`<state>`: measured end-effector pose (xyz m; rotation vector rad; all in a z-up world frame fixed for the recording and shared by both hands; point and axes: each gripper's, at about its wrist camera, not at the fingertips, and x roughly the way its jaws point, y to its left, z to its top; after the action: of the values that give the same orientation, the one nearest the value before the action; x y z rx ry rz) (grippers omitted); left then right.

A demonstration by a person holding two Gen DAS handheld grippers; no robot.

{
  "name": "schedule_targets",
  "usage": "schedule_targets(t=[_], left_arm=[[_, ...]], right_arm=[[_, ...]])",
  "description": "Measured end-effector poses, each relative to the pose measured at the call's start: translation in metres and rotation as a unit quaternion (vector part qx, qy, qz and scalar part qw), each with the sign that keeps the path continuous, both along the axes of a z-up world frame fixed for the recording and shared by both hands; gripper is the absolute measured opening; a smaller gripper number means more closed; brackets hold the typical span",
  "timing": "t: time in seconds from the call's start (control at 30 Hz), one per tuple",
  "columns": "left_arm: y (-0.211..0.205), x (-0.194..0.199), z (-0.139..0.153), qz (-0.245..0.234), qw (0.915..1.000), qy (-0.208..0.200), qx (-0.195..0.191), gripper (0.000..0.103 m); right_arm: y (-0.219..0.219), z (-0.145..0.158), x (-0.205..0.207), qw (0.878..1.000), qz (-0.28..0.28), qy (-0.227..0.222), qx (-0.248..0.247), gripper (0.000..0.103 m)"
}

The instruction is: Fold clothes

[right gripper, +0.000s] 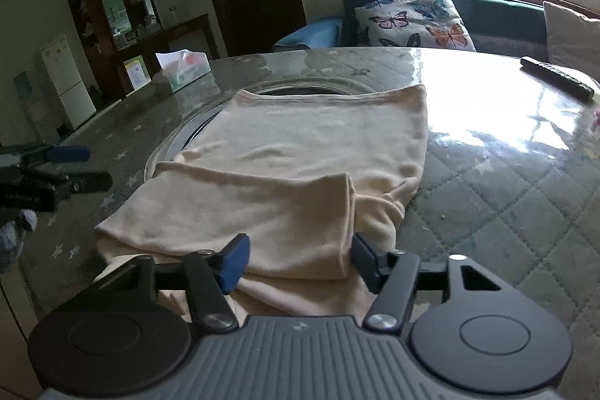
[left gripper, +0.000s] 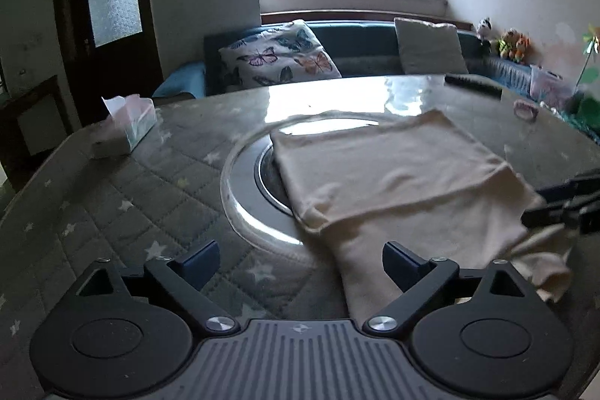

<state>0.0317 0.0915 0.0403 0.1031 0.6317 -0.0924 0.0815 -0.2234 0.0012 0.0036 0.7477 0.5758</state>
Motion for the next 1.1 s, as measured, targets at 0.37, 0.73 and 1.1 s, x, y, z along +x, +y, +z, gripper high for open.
schedule_targets(t=[0.37, 0.73, 1.1], left_arm=[[-0.013, 0.01, -0.018, -0.011, 0.9991, 0.015, 0.038, 0.097], [-0.008, 0.014, -0.024, -0.005, 0.9984, 0.026, 0.051, 0.097], [-0.007, 0.019, -0.016, -0.006, 0.9984, 0.015, 0.054, 0.098]], right_arm=[[-0.014, 0.016, -0.007, 1.0, -0.021, -0.015, 0.009, 0.004], [-0.02, 0.006, -0.004, 1.0, -0.029, 0.0, 0.009, 0.016], [-0.014, 0.016, -0.013, 1.0, -0.027, -0.015, 0.002, 0.003]])
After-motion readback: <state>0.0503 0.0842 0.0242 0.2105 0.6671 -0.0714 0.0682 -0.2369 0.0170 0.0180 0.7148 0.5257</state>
